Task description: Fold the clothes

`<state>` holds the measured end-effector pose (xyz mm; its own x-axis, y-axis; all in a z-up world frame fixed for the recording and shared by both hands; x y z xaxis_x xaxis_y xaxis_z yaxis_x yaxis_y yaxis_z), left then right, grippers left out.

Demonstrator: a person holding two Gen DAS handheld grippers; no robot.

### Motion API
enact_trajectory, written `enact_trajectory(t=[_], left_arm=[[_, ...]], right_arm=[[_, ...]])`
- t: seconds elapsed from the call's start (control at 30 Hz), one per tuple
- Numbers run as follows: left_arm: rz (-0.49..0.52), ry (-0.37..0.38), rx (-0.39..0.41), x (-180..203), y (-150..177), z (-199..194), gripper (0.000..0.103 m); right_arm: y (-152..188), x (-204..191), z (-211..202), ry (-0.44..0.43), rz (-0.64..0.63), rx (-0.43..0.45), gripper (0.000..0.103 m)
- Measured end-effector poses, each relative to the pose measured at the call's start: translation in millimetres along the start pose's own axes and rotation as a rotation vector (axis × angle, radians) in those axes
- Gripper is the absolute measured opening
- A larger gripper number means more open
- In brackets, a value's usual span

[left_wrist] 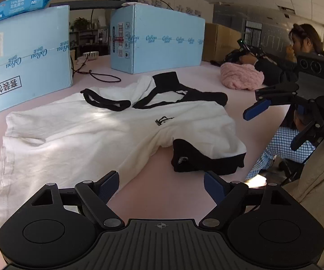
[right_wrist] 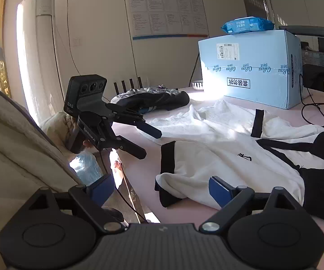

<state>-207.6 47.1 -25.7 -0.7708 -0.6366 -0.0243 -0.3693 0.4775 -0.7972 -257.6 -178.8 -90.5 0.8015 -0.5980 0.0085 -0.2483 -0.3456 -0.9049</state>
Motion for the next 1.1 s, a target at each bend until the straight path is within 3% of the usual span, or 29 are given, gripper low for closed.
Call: enact_trajectory(t=[0.07,0.17,0.27,0.33,0.4,0.53,0.67,0.77,0.83,0.97,1.03,1.1], left_arm=[[0.059,-0.025,-0.02,7.0,-3.6,3.8,0.084],[0.185,-0.093,0.023,19.2,-13.5,12.5,0.084],[0.243,-0.122,0.03,27.1,-13.4,25.3,0.082],[0.26,-0.141,0.039,28.8,-13.3,33.0,0.061],[0.203,-0.144,0.055,22.6,-15.6,33.7,0.02],[0.126,-0.135,0.084,17.4,-20.5,30.8,0.006],[0.142,-0.102,0.087,33.2,-26.4,21.3,0.004],[0.132,-0.035,0.08,43.6,-27.9,14.1,0.002],[0.1,0.086,0.06,50.0,-26.5,5.6,0.002],[-0.032,0.329,-0.006,47.4,-22.4,-7.5,0.005],[-0.052,0.31,-0.03,43.3,-16.4,-3.5,0.016],[-0.039,0.225,-0.07,40.8,-7.6,6.7,0.053]], right_arm=[[3.7,-10.0,12.5,0.062,-0.05,-0.011,0.082],[12.8,-23.4,28.4,0.188,-0.122,-0.01,0.075],[22.5,-32.5,37.0,0.32,-0.182,-0.017,0.06],[27.1,-29.1,36.0,0.373,-0.171,-0.019,0.04],[28.3,-22.5,31.1,0.406,-0.13,-0.008,0.013],[25.6,-9.9,15.8,0.394,-0.022,0.027,0.011],[23.2,0.3,1.6,0.278,0.112,0.025,0.011],[22.0,5.6,-9.8,0.211,0.2,0.042,0.011],[20.0,8.0,-22.0,0.135,0.257,0.062,0.011],[20.0,10.0,-43.4,-0.116,0.356,0.086,0.011],[25.9,12.5,-42.2,-0.098,0.355,0.047,0.012],[32.3,13.0,-37.7,-0.047,0.327,-0.002,0.013]])
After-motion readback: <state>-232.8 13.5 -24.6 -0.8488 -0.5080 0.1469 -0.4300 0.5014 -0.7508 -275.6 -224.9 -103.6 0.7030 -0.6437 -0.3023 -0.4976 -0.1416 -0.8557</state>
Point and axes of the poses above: each gripper's, at about its wrist camera, not at the fingertips, and z roughly the way its jaws point, x to its right, y to its underside, the point moved 5 cm from there along z, roughly the way its jaws point, and after that the axes turned 1 degree about y, right-handed, at the moved point
